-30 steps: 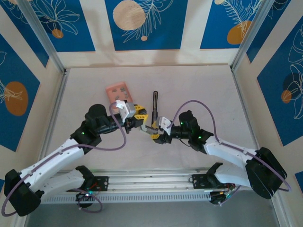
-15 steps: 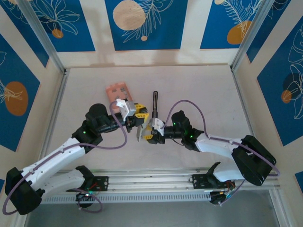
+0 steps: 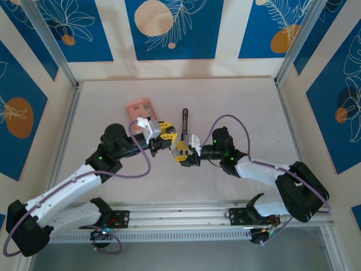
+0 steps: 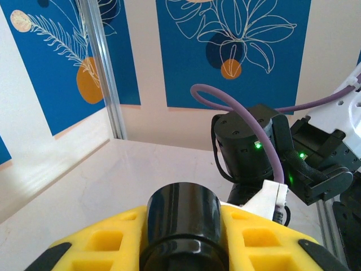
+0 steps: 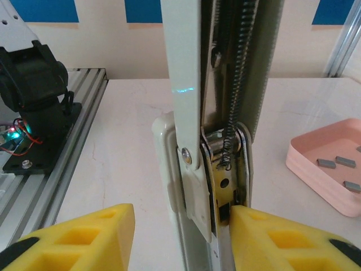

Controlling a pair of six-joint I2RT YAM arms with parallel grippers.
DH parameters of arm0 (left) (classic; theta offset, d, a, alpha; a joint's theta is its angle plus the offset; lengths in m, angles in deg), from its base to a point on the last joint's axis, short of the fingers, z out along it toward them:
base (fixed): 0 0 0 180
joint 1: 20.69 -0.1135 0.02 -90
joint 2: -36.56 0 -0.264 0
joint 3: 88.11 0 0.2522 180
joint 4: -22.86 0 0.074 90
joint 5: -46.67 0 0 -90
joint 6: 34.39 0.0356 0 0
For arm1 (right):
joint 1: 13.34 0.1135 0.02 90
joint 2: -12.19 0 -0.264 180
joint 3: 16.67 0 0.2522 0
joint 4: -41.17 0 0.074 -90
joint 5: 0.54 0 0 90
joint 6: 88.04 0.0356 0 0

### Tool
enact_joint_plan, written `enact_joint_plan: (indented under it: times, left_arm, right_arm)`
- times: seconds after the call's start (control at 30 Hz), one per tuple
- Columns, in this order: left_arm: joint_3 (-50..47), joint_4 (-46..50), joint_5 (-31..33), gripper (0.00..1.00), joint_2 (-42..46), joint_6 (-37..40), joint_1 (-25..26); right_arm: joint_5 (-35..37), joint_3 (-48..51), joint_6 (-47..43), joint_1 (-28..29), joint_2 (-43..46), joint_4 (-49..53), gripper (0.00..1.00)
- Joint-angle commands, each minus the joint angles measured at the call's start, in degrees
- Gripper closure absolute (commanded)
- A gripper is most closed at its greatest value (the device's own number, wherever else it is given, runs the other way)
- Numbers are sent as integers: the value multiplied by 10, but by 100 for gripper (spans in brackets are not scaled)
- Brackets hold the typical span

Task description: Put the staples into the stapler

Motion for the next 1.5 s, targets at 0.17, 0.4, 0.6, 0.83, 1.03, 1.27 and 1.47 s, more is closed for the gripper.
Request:
enact_joint_plan:
  times: [0.17,0.4,0.6,0.83,1.03,1.27,1.47]
  left_arm:
    - [17,-32,-31,100,7,1,1]
    - [18,-39,-58,100,0,5,1]
    - [18,-46,-80,100,-6,6,1]
    - [18,-54,-82,100,-8,9,1]
    - [17,-66,-95,99,-19,5,1]
    - [0,-90,-75,90,-20,-3,1]
    - [-23,-74,41,47,-5,-6,1]
  right_arm:
    - [-46,-32,-6,-23,1,-27,51]
    - [-73,-47,-16,-32,-4,-6,47]
    - [-101,-71,-16,-35,-23,3,47]
    - [-166,-89,-22,-40,-37,32,48]
    - [-227,-118,-17,-38,-59,61,64]
    - [-212,-112,2,-53,-47,61,88]
    - [-74,-88,71,-65,-5,96,99]
